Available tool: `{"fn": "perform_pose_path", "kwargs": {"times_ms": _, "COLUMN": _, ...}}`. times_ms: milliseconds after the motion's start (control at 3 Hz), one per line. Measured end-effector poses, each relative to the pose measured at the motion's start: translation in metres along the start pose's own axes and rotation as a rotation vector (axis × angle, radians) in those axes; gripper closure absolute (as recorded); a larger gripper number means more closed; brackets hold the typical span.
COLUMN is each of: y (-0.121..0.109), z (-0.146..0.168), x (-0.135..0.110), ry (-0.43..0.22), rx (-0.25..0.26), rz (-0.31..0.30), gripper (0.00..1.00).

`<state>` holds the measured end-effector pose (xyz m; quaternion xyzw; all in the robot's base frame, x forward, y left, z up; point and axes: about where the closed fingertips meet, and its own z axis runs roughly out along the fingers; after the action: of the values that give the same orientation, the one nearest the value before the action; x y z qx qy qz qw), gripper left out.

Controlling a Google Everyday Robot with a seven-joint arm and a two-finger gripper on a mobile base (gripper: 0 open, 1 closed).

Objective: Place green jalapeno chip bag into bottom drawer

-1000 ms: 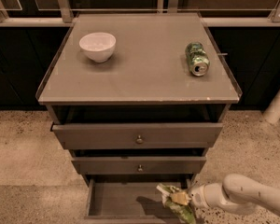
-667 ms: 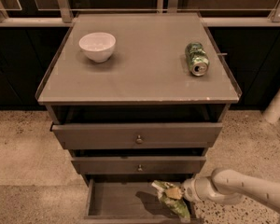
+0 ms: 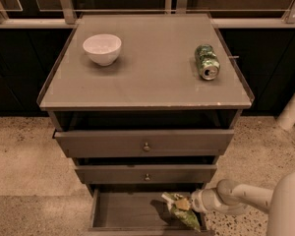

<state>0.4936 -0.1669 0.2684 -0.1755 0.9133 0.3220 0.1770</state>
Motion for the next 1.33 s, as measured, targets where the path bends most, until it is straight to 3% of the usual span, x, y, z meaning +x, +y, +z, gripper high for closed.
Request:
{"fn": "perform_pose_path", "kwargs": {"times_ms": 667, "y": -0.042, "z": 0.016, "x": 0.03, "ry": -0.006, "rx": 0.048, "rz": 0.095, "gripper": 1.0}}
{"fn": "perform_pose_path", "kwargs": {"times_ms": 1000, "y": -0.042, "z": 0.016, "x": 0.03, "ry": -0.006, "rx": 0.048, "rz": 0.095, "gripper": 0.83}}
{"fn": "perform_pose_path", "kwargs": {"times_ms": 1333, "y": -0.042, "z": 0.016, "x": 0.03, "ry": -0.006, "rx": 0.048, "rz": 0.095, "gripper": 0.6}}
